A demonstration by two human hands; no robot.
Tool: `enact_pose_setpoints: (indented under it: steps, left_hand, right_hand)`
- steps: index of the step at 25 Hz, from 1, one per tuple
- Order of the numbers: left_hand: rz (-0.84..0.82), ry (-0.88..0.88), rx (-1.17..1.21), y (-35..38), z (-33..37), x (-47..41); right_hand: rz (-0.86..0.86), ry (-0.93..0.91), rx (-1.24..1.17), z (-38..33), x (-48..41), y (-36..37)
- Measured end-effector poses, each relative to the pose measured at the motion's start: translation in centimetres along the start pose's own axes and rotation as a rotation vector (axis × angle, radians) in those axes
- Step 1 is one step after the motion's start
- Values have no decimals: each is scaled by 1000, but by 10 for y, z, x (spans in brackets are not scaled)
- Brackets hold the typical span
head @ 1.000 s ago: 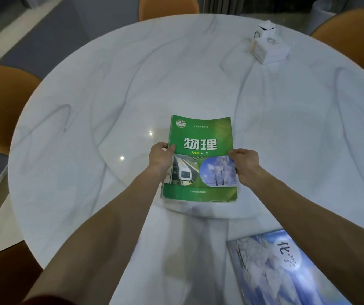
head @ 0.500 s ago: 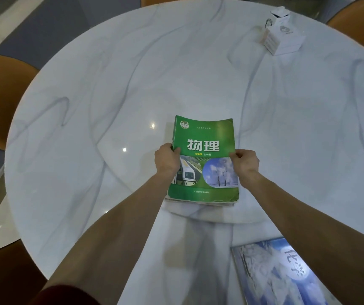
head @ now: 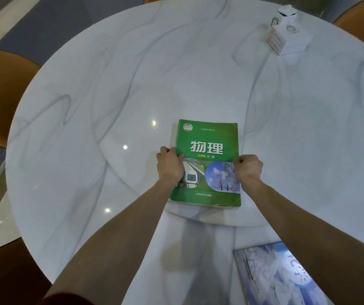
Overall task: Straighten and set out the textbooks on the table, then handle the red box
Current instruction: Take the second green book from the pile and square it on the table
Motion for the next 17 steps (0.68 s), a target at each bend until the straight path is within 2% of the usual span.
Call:
enact_pose_setpoints:
  steps: [5,11,14,17]
  left_hand:
    - [-19,12,9,2,0,1]
    - [-57,58,-142,-4,3,1]
    - [38,143,-266,-20,15,8]
    - [71,311,-357,-27,40,22]
  right_hand:
    - [10,-8,-16,0,-1,-2]
    - [-52,-33,45,-3,5,-5]
    - [-75,-122,232,-9,18,-13]
    - [-64,-258,457,-13,34,-21]
Point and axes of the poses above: each hand's wrist, its own x-axis away from the middle knuckle, its own y-axis out of the palm, z = x × y, the point moved 7 cm from there along -x, towards the middle knuckle, and after that the axes turned 13 degrees about -x, right-handed, at the moved point
